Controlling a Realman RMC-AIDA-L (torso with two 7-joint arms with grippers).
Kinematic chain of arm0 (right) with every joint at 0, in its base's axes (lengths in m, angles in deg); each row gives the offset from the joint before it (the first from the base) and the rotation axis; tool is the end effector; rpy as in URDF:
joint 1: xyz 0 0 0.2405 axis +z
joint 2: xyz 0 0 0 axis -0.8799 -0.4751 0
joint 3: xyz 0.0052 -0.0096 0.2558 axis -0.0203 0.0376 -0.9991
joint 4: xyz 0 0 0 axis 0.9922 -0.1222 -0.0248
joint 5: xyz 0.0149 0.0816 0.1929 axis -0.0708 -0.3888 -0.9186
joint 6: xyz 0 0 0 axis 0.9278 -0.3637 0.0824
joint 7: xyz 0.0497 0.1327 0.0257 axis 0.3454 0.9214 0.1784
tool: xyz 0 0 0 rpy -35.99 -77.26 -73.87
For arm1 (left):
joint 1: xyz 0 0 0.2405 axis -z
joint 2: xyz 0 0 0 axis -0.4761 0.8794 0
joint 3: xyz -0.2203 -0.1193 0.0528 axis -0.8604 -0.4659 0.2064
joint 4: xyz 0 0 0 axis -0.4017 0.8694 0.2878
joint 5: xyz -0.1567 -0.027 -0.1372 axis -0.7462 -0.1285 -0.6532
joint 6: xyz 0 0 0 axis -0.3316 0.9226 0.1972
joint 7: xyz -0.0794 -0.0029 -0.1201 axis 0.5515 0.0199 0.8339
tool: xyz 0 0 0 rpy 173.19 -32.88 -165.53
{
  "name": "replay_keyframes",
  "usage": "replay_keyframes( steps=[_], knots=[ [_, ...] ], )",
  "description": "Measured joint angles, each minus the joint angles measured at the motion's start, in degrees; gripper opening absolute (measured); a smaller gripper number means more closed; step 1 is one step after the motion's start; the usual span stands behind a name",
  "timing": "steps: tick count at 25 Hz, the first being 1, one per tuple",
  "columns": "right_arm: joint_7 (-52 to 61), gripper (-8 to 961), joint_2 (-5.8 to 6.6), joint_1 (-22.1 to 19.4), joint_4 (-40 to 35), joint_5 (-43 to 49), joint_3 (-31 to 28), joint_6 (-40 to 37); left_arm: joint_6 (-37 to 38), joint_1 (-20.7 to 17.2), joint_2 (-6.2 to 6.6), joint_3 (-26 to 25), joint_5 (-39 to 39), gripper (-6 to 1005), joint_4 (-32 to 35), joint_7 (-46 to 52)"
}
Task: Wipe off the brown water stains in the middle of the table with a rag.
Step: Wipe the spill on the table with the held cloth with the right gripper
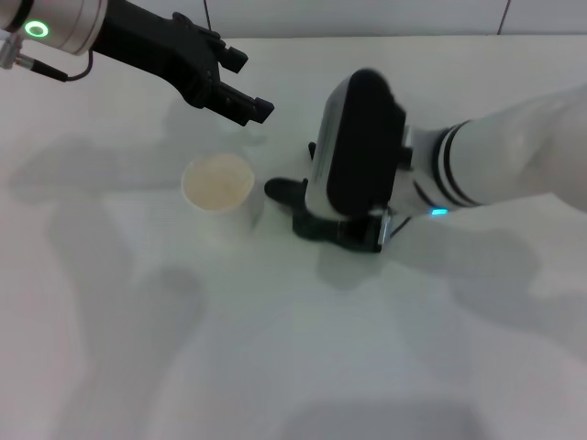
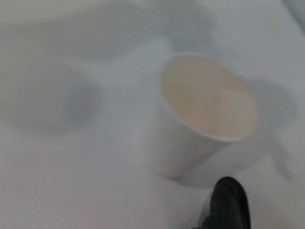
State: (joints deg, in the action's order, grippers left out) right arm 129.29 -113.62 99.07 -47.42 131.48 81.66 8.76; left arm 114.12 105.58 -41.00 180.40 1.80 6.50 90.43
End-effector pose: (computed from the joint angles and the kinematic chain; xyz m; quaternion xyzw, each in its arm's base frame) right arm 0.1212 0.3570 -0.1050 -0.9633 -0.0260 -0.1299 0.2334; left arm -0.1348 0.4277 0.0408 -0.9864 -0.1256 -0.0223 0.1039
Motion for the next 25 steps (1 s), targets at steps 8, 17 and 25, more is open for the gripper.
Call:
replay_keyframes(
  steps=[8,17,25],
  knots=[
    [-0.7,77,0.32,-1.4,-5.7,0.2,1.5,-9.7,-0.7,-0.3,-0.01,0.0,0.1,861,0.0,-0.2],
    [-2.6,79,0.4,-3.1,-7.2,0.5,0.5,-13.7,-1.2,-0.3,0.06,0.0,0.1,861,0.0,-0.2],
    [-2.1,81,0.11,-3.5,-3.9,4.3,-4.0,-9.9,-1.4,-0.3,0.03,0.0,0.1,861,0.0,-0.2]
  ],
)
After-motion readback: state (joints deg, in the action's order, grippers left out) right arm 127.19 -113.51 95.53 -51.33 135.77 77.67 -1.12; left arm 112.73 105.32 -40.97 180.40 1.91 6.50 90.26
